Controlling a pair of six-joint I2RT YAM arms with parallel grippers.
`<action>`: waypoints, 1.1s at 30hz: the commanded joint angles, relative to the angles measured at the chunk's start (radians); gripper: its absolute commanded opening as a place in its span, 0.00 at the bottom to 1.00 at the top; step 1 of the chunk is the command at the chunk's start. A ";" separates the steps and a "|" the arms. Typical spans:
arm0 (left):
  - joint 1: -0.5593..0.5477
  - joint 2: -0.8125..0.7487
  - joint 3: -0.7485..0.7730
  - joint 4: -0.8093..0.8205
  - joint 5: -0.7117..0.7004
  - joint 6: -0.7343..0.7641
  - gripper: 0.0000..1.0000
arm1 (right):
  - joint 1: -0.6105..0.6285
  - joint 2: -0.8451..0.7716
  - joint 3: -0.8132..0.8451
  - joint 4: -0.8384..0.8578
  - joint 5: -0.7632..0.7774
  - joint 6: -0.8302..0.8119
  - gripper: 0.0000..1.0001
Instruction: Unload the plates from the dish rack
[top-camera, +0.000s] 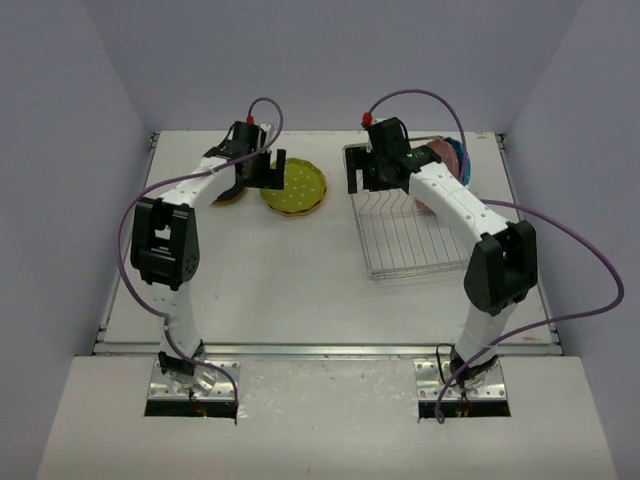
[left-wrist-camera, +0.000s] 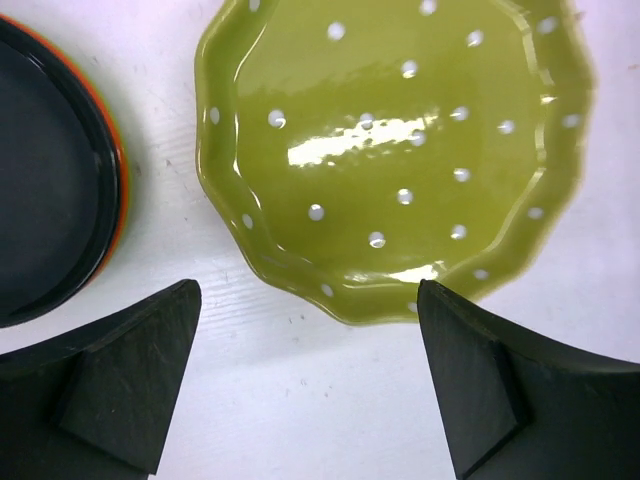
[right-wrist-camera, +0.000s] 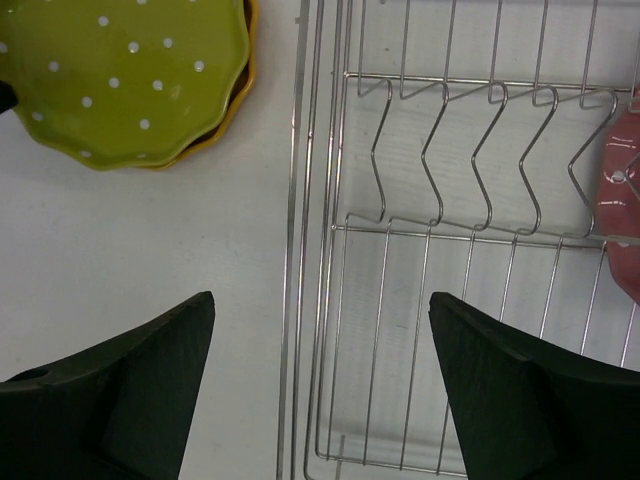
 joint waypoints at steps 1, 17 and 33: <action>-0.009 -0.165 -0.018 0.047 0.058 -0.016 0.88 | 0.045 0.055 0.089 0.022 0.205 -0.029 0.86; -0.009 -0.333 -0.112 0.041 0.073 -0.017 0.89 | 0.065 0.411 0.388 -0.006 0.307 -0.055 0.54; -0.008 -0.360 -0.143 0.041 0.084 -0.029 0.91 | -0.104 0.533 0.546 -0.002 0.250 0.032 0.26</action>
